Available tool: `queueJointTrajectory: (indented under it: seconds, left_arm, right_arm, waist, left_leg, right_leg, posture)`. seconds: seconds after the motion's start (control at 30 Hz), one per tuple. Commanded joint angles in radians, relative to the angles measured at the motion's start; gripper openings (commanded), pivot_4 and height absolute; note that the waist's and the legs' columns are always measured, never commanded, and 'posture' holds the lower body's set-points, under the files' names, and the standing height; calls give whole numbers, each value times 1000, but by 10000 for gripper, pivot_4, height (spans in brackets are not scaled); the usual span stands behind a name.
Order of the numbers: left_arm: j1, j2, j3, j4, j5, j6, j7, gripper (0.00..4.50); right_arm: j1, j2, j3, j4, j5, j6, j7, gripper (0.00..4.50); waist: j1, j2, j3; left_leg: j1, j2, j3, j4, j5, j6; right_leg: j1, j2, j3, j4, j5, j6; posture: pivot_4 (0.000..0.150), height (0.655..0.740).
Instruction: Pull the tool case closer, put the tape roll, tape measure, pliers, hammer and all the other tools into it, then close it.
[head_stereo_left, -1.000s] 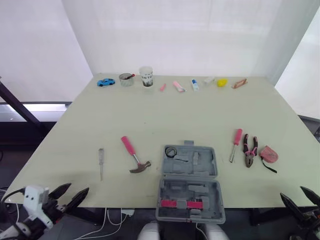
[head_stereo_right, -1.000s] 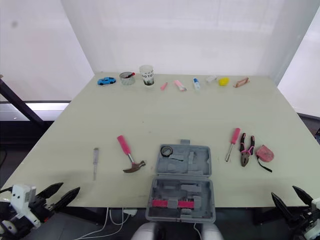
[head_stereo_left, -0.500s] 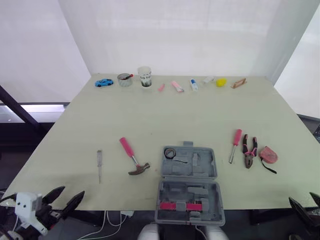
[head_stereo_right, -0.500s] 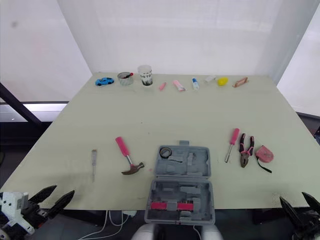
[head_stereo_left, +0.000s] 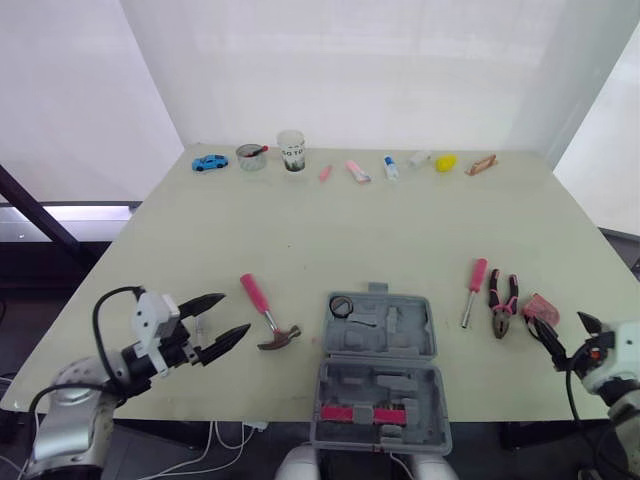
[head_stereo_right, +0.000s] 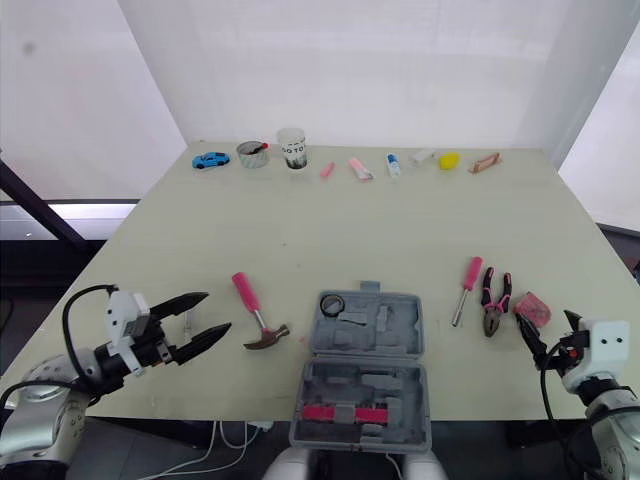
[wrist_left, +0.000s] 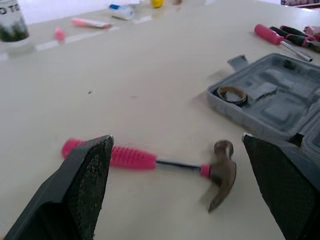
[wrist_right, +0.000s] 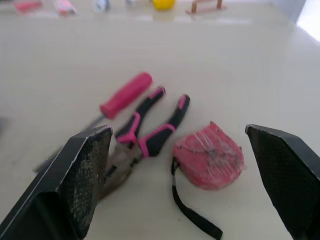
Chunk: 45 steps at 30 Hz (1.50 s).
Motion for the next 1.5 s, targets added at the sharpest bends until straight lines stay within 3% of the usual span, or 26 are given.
queueJointTrajectory:
  seconds: [0.03, 0.67, 0.8, 0.83, 0.87, 1.5]
  left_arm:
    - [-53, 19, -54, -68, -10, 23, -36, 44038]
    - [-383, 20, -304, -235, -84, 222, -215, 44038]
    - [-423, 1, -326, -233, -80, 223, -226, 45000]
    - [-428, -3, -328, -231, -78, 222, -228, 45000]
    - [-432, -5, -329, -229, -77, 222, -228, 45000]
    - [-453, -10, -341, -253, -94, 236, -253, 45000]
  right_arm:
    - [-36, -1, 6, -12, -45, 27, -68, 45000]
    - [-96, 117, 86, -56, -129, 214, -282, 45000]
    - [-106, 137, 93, -49, -128, 222, -291, 25764]
    - [-107, 137, 93, -48, -129, 221, -290, 24283]
    - [-109, 136, 96, -45, -130, 219, -288, 19526]
    - [-199, 98, 71, 107, -89, 227, -234, 19526]
  waist:
    - [0, 0, 0]
    - [-3, 1, 1]
    - [-4, 1, 1]
    - [-5, 1, 1]
    - [-5, 1, 1]
    - [-4, 1, 1]
  left_leg:
    - [0, -1, 0, 0, 0, 0]
    - [0, 0, 0, 1, 0, 0]
    - [0, 0, 0, 1, 0, 0]
    - [0, 0, 0, 1, 0, 0]
    - [0, 0, 0, 1, 0, 0]
    - [0, 0, 0, 1, 0, 0]
  right_leg:
    - [0, 0, 0, 0, 1, 2]
    - [1, 6, 2, 1, 2, 4]
    - [1, 7, 2, 1, 2, 4]
    - [1, 7, 2, 1, 2, 4]
    - [1, 7, 3, 1, 2, 4]
    - [1, 8, 3, 1, 2, 4]
  posture:
    - [1500, 7400]
    - [1500, 7400]
    - [1500, 7400]
    - [1500, 7400]
    - [1500, 7400]
    - [1500, 7400]
